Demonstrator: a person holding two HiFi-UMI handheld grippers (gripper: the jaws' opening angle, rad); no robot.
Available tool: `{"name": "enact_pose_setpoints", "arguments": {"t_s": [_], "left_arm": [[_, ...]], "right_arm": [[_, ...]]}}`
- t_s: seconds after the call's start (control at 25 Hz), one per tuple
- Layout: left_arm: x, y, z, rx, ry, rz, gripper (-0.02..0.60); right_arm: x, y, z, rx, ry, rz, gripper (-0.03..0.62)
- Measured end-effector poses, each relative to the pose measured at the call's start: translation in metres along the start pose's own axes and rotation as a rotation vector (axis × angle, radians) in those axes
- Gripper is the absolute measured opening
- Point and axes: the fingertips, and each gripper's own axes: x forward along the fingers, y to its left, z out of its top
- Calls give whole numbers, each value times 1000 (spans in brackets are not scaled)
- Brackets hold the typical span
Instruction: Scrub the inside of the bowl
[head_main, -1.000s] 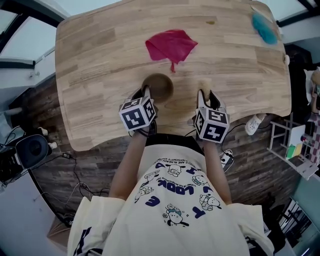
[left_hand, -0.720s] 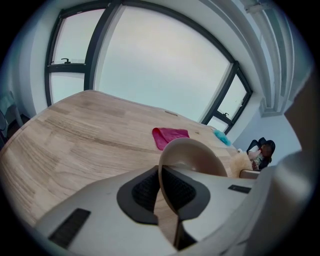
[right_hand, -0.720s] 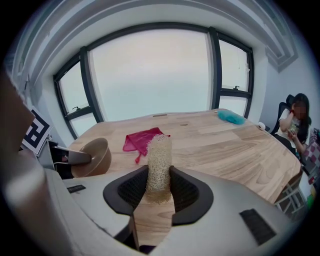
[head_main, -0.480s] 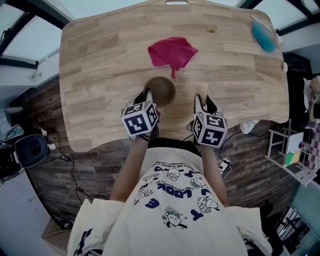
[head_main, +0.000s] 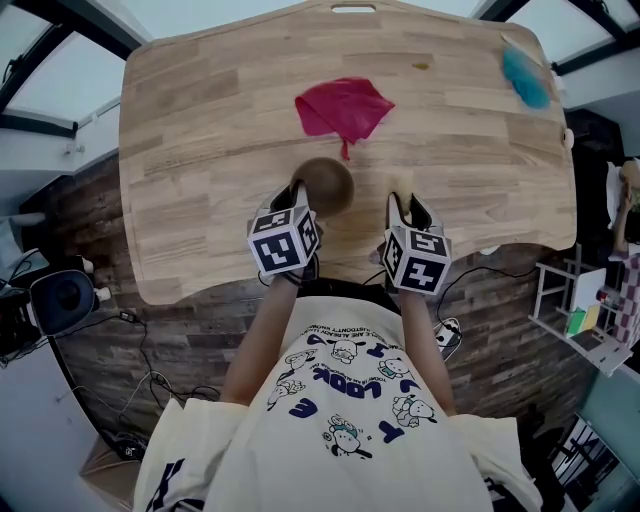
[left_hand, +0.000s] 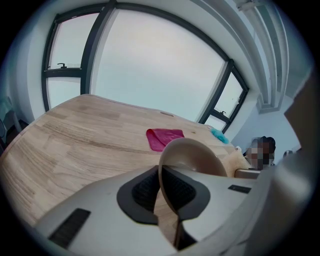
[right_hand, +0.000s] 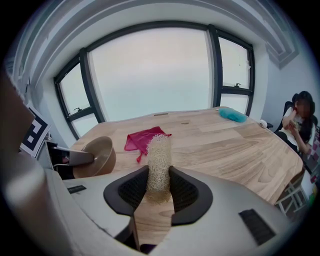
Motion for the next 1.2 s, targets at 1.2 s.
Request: {"name": "enact_pose_setpoints", "arguments": {"t_s": [1.2], "left_arm": [[7,-9,-2,8,18,-1,43]], "right_arm": [[8,-5,-6,46,45,18,112]]}}
